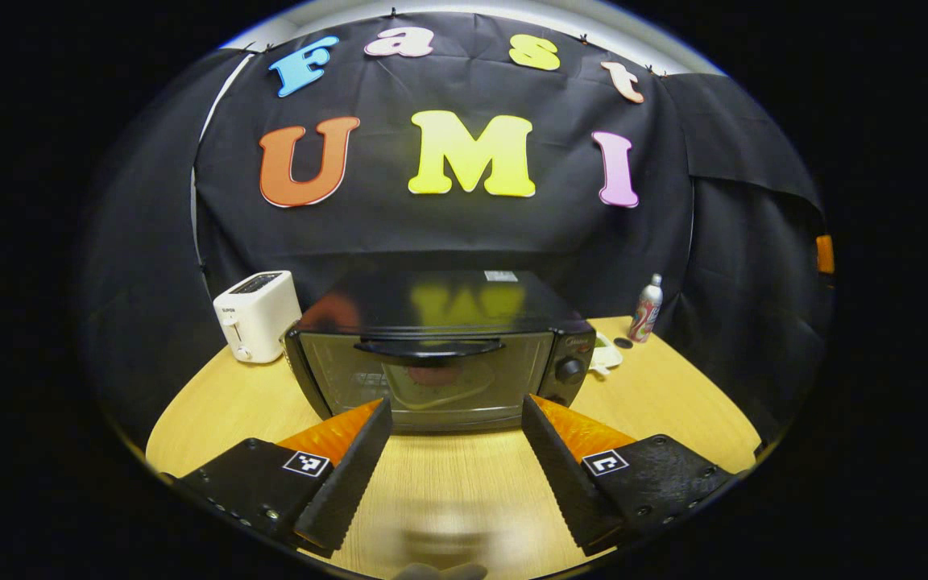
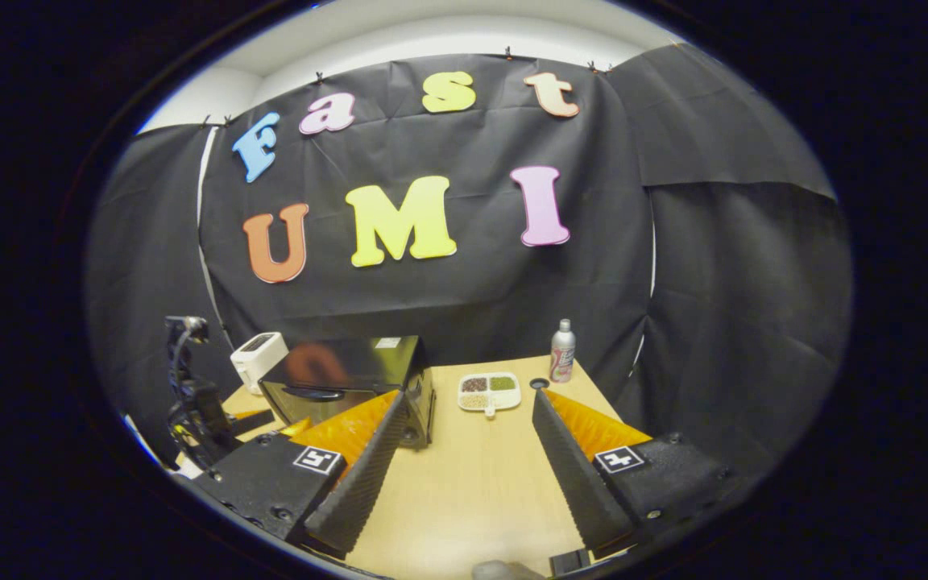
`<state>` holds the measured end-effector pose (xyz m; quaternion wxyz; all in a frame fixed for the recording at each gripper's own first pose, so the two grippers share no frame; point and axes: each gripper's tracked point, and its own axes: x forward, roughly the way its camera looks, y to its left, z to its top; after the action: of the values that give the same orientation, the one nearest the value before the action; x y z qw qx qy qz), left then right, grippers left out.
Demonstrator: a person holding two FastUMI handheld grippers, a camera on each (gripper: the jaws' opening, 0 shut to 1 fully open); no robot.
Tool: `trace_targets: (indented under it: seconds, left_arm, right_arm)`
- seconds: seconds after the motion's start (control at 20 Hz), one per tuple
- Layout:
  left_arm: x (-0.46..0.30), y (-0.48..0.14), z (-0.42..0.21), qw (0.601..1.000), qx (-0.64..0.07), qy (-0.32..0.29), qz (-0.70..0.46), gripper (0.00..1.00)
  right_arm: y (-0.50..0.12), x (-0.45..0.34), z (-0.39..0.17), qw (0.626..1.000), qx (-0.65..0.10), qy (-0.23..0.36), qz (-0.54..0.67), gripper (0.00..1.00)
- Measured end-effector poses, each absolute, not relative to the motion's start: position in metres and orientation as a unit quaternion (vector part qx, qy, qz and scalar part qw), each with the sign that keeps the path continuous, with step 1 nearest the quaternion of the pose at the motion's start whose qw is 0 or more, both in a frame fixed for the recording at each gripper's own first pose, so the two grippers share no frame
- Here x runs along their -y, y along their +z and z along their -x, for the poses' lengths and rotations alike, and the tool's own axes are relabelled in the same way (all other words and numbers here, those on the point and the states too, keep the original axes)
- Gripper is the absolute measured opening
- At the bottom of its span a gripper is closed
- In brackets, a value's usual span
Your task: Open the electric oven with the left hand, put the food in, and close the electric oven.
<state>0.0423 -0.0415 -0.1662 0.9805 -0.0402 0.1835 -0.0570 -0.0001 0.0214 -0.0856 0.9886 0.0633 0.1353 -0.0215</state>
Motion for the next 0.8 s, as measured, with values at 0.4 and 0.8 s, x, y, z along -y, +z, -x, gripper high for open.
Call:
trace_targets:
  seconds: [0.4,0.8]
  left_arm:
    - [0.052,-0.037,0.011,0.994,-0.078,-0.046,0.055,0.96]
    - [0.068,0.05,0.101,0.999,-0.004,-0.001,0.034,0.95]
  right_arm:
    - [-0.032,0.005,0.026,0.996,-0.079,-0.001,-0.044,0.96]
    - [0.004,0.063,0.075,0.999,-0.027,0.001,-0.019,0.96]
